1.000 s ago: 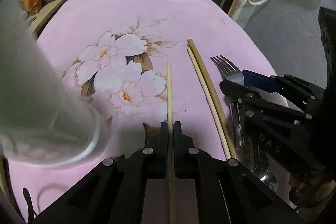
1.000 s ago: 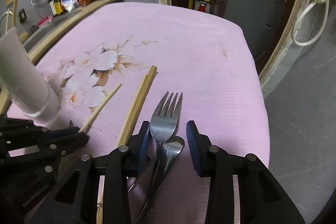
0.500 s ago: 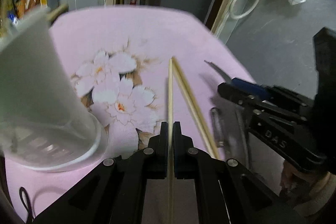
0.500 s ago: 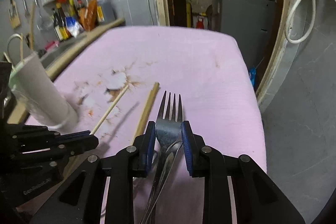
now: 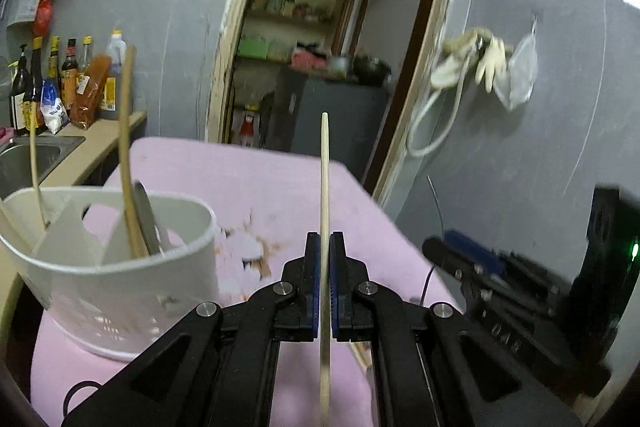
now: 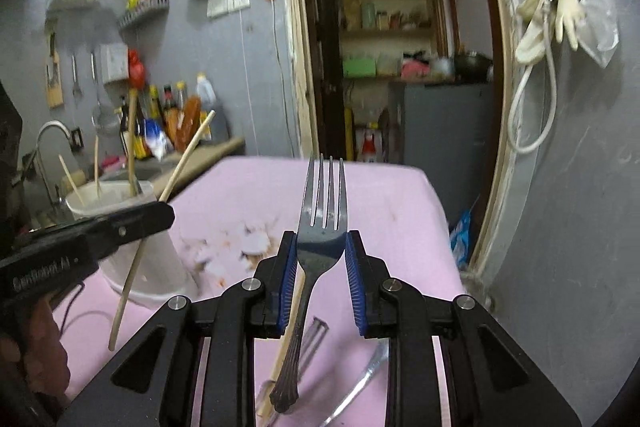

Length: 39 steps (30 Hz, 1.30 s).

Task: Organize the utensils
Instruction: 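Lift the chopstick and fork and drop both into the white caddy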

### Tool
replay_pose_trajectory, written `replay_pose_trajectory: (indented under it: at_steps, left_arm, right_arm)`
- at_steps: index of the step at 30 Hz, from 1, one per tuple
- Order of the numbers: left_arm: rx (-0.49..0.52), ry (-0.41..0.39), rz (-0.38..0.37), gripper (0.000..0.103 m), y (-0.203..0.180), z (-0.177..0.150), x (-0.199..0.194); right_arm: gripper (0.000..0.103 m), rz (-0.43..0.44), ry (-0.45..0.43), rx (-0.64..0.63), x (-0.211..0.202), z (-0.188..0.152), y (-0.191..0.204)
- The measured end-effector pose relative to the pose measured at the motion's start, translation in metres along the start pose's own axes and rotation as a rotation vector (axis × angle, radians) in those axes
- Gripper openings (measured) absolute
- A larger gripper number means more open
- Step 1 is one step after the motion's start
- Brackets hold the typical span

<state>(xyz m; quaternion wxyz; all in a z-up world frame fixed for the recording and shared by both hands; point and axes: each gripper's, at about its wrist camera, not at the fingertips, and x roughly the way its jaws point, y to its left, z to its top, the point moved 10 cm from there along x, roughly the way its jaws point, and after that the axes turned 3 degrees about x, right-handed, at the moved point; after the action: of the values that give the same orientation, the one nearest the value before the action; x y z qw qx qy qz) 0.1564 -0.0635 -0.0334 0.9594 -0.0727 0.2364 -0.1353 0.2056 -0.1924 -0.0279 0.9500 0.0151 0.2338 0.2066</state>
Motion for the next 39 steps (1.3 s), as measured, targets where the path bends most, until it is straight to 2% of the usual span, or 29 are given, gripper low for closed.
replay_pose_trajectory:
  at_steps: [7,16,21,26,31,35,39]
  left_arm:
    - [-0.117,-0.118,-0.023,0.002,0.035,0.054,-0.034]
    - [-0.155,-0.265,0.06,0.002,0.093,0.126,-0.078]
    - [-0.183,-0.34,0.107,0.002,0.133,0.15,-0.103]
    - [-0.276,-0.391,0.146,0.002,0.188,0.154,-0.117]
    - [-0.369,-0.426,0.187,0.002,0.238,0.141,-0.119]
    - [-0.421,-0.434,0.181,0.002,0.255,0.125,-0.115]
    - [-0.429,-0.431,0.192,0.002,0.264,0.108,-0.107]
  right_arm:
    - [0.021,0.017,-0.126,0.008,-0.02,0.044,0.025]
    - [0.021,0.074,-0.283,-0.025,-0.032,0.125,0.08]
    - [0.021,0.13,-0.33,-0.017,-0.027,0.152,0.112]
    - [0.021,0.186,-0.362,-0.009,-0.015,0.156,0.139]
    - [0.021,0.199,-0.353,-0.017,0.006,0.137,0.157]
    - [0.021,0.197,-0.337,-0.042,0.017,0.119,0.165]
    - [0.021,0.192,-0.32,-0.065,0.029,0.104,0.172]
